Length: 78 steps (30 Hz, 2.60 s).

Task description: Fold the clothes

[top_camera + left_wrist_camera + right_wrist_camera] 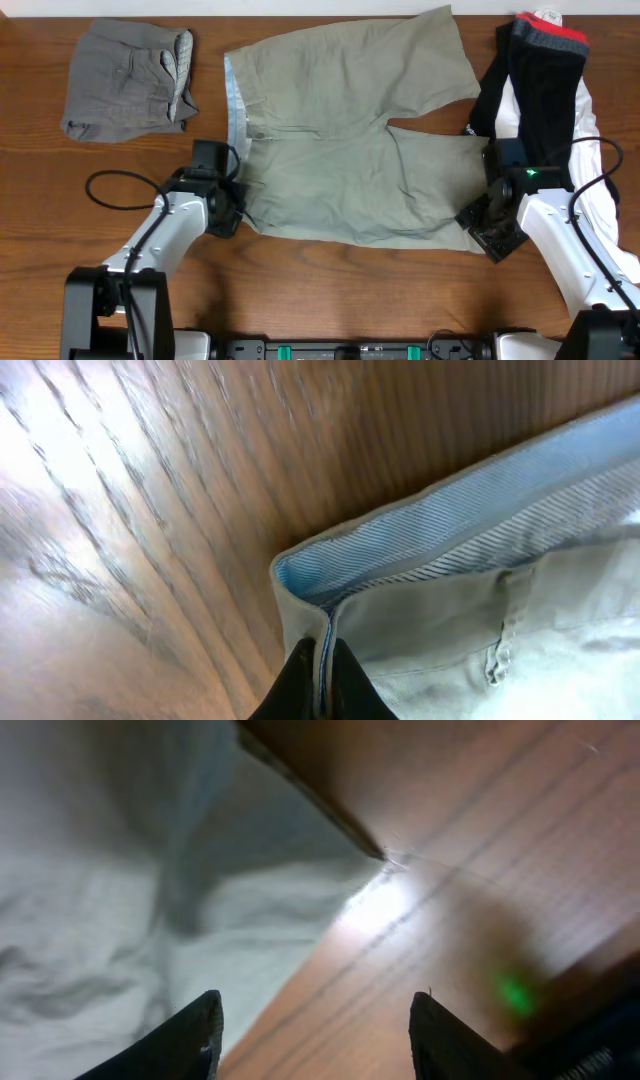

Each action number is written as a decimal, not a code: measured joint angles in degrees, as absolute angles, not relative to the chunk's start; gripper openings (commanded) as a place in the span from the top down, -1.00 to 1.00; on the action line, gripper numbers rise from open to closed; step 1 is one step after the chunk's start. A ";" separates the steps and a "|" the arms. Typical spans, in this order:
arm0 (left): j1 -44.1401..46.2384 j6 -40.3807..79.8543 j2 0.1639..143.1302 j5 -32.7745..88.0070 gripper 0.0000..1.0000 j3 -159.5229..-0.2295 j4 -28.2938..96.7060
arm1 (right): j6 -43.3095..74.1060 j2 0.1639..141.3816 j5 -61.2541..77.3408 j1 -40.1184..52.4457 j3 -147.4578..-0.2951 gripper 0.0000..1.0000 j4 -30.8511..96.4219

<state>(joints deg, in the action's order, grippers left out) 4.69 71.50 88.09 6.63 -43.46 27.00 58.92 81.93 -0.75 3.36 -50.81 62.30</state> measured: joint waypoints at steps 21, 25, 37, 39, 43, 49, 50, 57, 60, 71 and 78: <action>-0.60 69.17 88.09 7.31 0.88 -43.46 26.72 | 63.11 82.35 1.17 6.04 -50.39 -0.61 58.54; -0.60 69.14 88.09 7.31 0.88 -43.46 26.72 | 63.44 84.05 1.26 7.88 -50.19 -0.68 57.84; -0.60 68.73 88.09 7.31 0.88 -43.46 26.70 | 64.05 89.12 3.07 9.15 -44.84 -0.56 55.07; -0.60 68.58 88.09 7.31 0.88 -43.46 26.70 | 64.05 89.12 3.18 9.15 -44.07 -0.45 53.91; -0.60 68.49 88.09 7.29 0.88 -43.46 26.65 | 63.94 88.79 3.95 9.19 -41.52 0.16 49.30; -0.64 67.40 88.09 7.35 0.88 -43.46 26.74 | 64.16 87.20 5.54 9.23 -39.44 0.97 45.63; -0.64 67.20 88.09 7.40 0.88 -43.46 26.76 | 64.40 87.07 5.43 9.23 -39.29 0.97 45.74; -0.64 61.69 88.09 7.53 0.88 -43.46 26.76 | 62.46 86.89 5.13 9.23 -39.38 0.97 45.65; -0.64 57.28 88.03 7.60 0.88 -43.46 27.22 | 57.67 87.59 4.84 9.17 -40.42 0.98 46.09; -0.58 47.37 72.36 8.03 0.88 -43.75 33.43 | 41.21 88.99 3.33 3.84 -60.71 0.98 55.99; -0.14 46.15 56.36 6.07 0.88 -43.94 39.48 | 34.52 88.99 5.28 2.35 -73.21 0.99 63.18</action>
